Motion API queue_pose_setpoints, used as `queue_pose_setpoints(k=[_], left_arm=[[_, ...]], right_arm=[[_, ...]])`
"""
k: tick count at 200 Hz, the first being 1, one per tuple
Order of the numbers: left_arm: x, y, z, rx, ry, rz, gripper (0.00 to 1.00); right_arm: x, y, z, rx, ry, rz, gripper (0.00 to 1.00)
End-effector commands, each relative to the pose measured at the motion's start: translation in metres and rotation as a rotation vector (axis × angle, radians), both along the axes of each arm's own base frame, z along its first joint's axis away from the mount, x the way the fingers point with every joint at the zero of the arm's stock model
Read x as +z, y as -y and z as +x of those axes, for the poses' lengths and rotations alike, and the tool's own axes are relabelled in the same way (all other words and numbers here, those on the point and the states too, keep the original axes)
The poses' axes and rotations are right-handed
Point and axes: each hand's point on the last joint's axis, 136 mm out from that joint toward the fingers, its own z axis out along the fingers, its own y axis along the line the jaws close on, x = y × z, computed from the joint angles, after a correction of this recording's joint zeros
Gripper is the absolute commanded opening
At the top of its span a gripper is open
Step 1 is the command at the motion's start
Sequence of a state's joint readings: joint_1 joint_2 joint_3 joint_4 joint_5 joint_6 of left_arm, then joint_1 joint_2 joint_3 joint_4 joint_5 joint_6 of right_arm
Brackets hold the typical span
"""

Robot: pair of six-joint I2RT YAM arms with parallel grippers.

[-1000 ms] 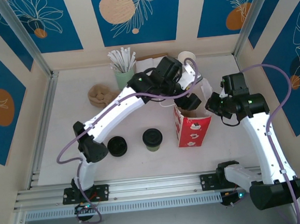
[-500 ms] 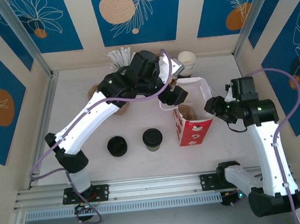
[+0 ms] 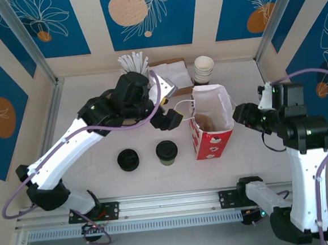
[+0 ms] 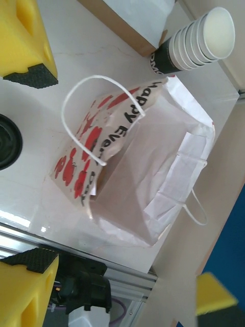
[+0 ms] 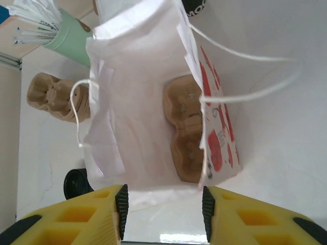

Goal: Pack the takeout coffee

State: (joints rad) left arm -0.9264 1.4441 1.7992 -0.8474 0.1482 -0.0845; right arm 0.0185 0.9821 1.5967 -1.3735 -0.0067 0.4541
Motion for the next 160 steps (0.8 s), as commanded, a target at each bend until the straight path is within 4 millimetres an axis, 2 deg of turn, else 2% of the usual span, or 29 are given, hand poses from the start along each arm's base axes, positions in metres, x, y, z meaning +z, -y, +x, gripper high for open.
queue_pose_setpoints(k=[1,18,32,57,100,137,160], left_arm=[[0.004,-0.015,-0.002,0.038,0.010,-0.023,0.84],[0.000,-0.023,-0.006,0.045,0.011,-0.019,0.85],[-0.003,-0.026,-0.007,0.048,0.016,-0.012,0.86],[-0.011,-0.029,-0.004,0.056,0.030,0.020,0.87],[-0.004,-0.033,0.006,0.098,0.074,0.027,0.88],[-0.003,-0.034,0.006,0.112,0.063,0.014,0.88],[-0.007,-0.034,0.005,0.121,0.044,0.011,0.89]], right_arm=[[0.005,-0.009,0.045,0.081,0.042,-0.015,0.45],[0.007,-0.011,0.070,0.120,0.059,-0.037,0.48],[0.004,-0.005,0.088,0.116,0.065,-0.091,0.50],[-0.013,0.007,0.110,0.121,0.049,-0.188,0.55],[-0.054,0.007,0.124,0.178,-0.054,-0.222,0.58],[-0.089,0.004,0.137,0.231,-0.135,-0.220,0.58],[-0.100,0.005,0.147,0.228,-0.174,-0.217,0.56]])
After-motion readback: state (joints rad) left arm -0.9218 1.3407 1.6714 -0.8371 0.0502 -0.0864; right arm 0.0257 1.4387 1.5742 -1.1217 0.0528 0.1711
